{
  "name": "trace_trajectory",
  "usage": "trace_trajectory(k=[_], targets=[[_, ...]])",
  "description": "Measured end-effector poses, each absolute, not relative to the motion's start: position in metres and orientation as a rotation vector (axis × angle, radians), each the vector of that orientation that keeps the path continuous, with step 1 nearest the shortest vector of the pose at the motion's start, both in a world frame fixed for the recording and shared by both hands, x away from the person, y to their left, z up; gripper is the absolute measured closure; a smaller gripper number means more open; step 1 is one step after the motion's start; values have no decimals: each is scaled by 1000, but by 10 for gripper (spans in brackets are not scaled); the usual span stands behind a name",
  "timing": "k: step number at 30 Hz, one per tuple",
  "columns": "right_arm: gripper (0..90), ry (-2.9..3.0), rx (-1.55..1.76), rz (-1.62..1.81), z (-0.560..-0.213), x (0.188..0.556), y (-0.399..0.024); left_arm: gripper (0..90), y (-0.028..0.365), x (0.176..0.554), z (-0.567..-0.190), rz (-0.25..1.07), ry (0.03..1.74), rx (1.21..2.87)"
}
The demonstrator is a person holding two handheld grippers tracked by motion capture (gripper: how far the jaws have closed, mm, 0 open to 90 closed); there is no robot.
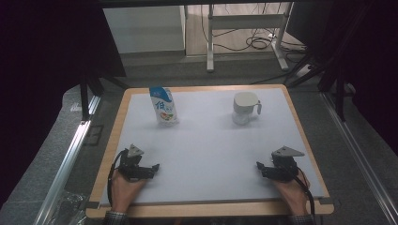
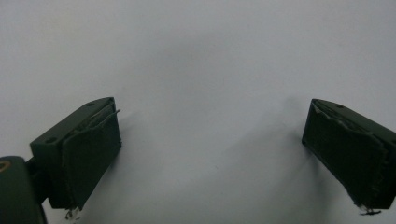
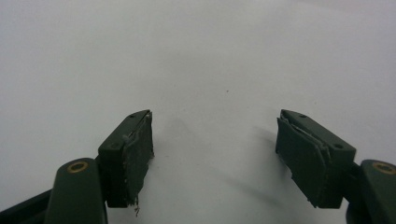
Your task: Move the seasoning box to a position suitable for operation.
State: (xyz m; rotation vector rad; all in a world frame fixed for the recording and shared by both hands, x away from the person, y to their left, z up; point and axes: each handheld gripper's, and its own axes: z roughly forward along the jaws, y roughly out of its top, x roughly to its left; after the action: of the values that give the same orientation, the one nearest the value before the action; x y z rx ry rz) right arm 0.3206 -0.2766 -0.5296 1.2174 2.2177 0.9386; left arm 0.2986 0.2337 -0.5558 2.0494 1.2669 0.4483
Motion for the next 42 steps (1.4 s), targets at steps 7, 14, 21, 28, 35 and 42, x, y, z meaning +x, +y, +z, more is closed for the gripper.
trace_trajectory(k=[7,14,21,28,35,42], targets=[[278,2211,1228,991,-520,325,-275,40,234,299,-556,449,1267,2049],[253,2198,1231,1006,-506,336,-272,41,234,299,-556,449,1266,2049],[253,2181,1222,1033,-497,347,-273,41,234,299,-556,449,1266,2049],[259,2218,1215,1066,-493,360,-270,41,234,299,-556,449,1266,2049],[303,2186,1239,1107,-487,374,-271,41,234,299,-556,449,1266,2049],[309,2179,1190,1101,-481,387,-268,41,234,299,-556,449,1266,2050]])
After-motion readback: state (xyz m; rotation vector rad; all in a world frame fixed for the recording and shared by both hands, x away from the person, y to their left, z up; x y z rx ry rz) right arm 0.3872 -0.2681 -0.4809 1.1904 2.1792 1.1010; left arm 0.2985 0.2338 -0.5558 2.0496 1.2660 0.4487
